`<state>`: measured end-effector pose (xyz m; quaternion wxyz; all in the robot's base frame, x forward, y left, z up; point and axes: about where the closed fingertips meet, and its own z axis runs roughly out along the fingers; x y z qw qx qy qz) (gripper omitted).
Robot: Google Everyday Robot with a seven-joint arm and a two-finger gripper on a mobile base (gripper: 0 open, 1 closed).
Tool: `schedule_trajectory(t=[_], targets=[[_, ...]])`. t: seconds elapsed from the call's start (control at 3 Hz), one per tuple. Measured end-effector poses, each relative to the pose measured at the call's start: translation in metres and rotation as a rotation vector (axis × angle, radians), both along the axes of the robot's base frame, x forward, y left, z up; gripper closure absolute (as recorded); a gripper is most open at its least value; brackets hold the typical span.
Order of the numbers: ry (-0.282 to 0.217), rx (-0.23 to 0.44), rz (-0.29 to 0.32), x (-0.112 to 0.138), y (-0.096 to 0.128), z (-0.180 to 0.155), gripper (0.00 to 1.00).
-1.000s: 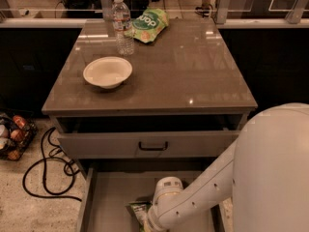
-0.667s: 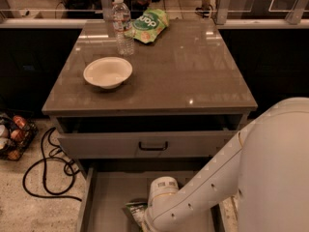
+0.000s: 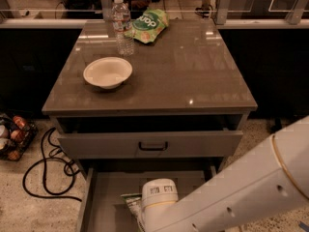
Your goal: Pick green jalapeno chip bag from middle drawer and place on counter
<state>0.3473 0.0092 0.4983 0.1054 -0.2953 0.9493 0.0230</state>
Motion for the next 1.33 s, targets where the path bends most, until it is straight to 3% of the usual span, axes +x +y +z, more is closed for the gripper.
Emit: schedule_trajectory(t=[0.67, 1.33], targets=[[-0.163, 0.108, 0.001, 0.019, -0.023, 0.071, 1.0], [-0.296, 0.237, 0.024, 0.045, -0.049, 0.113, 1.0]])
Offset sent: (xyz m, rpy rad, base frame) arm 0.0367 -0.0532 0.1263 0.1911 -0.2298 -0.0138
